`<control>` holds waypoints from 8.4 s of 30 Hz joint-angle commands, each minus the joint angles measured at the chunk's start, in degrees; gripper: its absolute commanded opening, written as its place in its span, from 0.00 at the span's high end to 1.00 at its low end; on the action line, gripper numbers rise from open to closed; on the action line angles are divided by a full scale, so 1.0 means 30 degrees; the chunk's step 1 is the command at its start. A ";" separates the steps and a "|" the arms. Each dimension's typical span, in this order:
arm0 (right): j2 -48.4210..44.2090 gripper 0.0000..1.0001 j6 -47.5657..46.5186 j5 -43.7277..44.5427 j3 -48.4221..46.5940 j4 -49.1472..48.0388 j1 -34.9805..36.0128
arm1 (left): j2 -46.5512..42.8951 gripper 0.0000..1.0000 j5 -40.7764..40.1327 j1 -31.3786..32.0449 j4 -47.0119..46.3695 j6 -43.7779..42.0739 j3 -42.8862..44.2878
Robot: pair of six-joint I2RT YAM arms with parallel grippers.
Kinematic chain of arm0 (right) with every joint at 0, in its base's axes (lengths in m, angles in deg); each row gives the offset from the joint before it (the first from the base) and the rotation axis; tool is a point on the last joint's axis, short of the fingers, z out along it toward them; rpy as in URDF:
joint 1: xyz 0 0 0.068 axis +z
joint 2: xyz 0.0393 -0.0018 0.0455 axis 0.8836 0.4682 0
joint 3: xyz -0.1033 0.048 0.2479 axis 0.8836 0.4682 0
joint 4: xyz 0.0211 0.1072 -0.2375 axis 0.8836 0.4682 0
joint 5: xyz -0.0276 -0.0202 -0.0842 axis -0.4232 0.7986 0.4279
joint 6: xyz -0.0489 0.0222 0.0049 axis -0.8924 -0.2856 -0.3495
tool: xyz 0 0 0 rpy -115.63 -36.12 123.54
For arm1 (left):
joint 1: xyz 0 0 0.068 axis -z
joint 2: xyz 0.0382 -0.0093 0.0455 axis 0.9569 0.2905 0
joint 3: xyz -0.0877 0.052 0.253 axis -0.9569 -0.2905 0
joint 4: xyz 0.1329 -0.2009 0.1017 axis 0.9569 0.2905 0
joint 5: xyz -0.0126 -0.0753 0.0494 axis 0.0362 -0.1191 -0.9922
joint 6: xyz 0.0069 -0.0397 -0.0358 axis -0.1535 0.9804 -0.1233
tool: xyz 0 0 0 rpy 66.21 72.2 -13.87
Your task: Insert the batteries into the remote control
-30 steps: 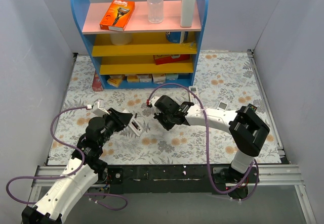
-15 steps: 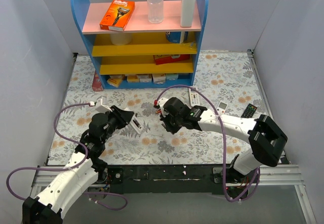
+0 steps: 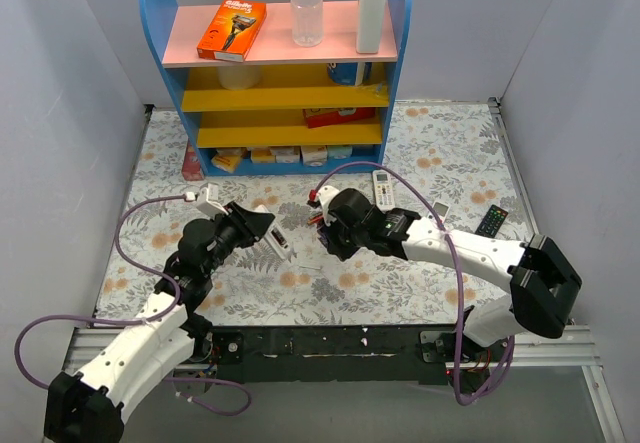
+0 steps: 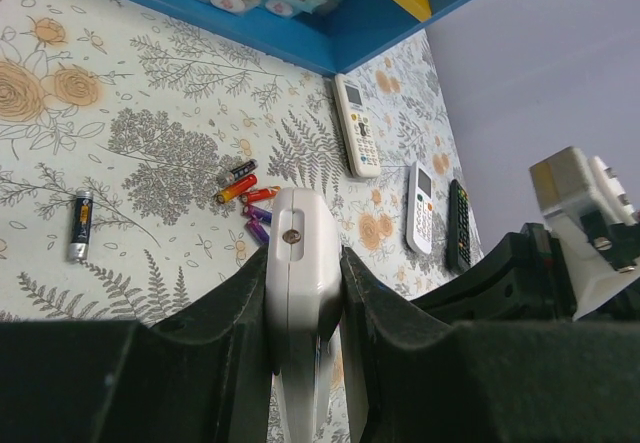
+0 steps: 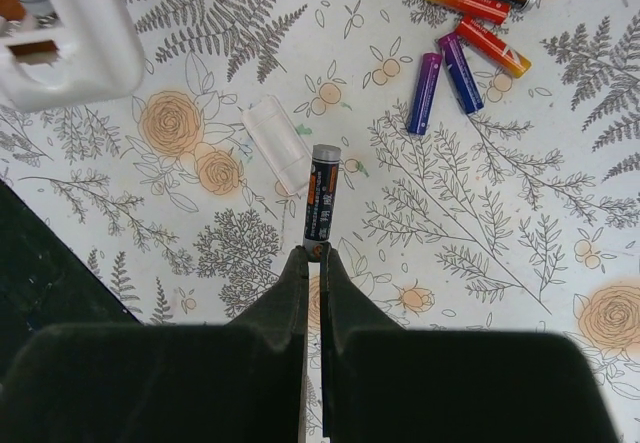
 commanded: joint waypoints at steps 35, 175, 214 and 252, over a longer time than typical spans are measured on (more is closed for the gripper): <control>-0.1293 0.99 0.2585 -0.3382 -0.4813 0.3085 0.0991 | 0.5174 1.00 0.7296 0.0055 -1.0614 0.1140 -0.0921; -0.2170 0.89 -0.7647 -0.5200 -0.2293 -0.2334 0.1841 | 0.5002 1.00 0.7659 0.0260 -0.5113 0.5158 0.0252; 0.6353 0.47 -0.1838 0.0748 -0.4754 0.2732 0.1431 | -0.7599 1.00 -0.0415 0.0113 0.8338 0.3426 -0.1244; -0.2289 0.41 0.5544 -0.7014 0.0313 -0.6905 -0.0473 | -0.1272 1.00 0.7824 0.0085 -0.5489 0.2694 -0.2299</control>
